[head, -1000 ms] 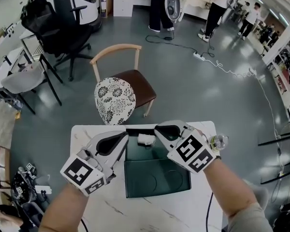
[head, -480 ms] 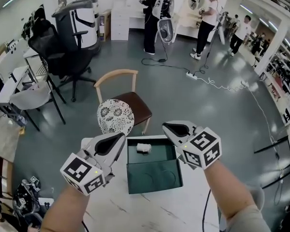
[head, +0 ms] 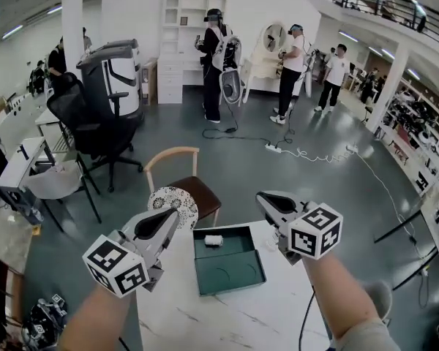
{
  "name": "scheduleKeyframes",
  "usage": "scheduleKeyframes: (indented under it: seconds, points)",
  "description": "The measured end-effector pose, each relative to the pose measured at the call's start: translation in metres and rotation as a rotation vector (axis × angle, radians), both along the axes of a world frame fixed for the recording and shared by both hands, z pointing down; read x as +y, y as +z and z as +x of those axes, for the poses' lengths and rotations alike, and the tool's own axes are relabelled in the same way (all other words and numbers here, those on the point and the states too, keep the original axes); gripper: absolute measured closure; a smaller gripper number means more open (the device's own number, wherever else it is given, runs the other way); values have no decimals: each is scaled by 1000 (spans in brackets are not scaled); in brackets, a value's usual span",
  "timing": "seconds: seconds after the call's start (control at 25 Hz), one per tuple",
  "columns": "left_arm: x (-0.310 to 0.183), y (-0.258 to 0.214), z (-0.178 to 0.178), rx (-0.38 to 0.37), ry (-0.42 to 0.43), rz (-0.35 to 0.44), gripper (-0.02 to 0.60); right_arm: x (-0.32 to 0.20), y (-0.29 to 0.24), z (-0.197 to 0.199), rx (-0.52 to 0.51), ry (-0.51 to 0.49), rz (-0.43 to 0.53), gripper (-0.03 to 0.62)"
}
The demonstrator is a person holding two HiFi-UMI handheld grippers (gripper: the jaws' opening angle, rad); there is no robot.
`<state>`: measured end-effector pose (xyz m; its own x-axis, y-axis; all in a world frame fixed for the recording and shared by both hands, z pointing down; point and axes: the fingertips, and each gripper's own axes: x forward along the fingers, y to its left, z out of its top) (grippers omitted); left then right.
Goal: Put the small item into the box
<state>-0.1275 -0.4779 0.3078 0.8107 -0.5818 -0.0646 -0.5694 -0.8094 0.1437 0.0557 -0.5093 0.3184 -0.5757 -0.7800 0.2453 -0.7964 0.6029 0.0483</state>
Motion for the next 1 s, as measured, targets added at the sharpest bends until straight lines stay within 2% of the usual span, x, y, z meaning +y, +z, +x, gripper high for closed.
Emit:
scheduleKeyframes:
  seconds: [0.32, 0.56, 0.8, 1.0]
  points:
    - [70, -61, -29, 1, 51, 27, 578, 75, -59, -2, -73, 64, 84, 586]
    - [129, -92, -33, -32, 52, 45, 578, 142, -90, 9, -82, 83, 136, 586]
    - [191, -119, -21, -31, -15, 74, 578, 201, -114, 36, -84, 53, 175, 586]
    - [253, -133, 25, -31, -71, 97, 578, 256, -119, 83, -102, 28, 179, 586]
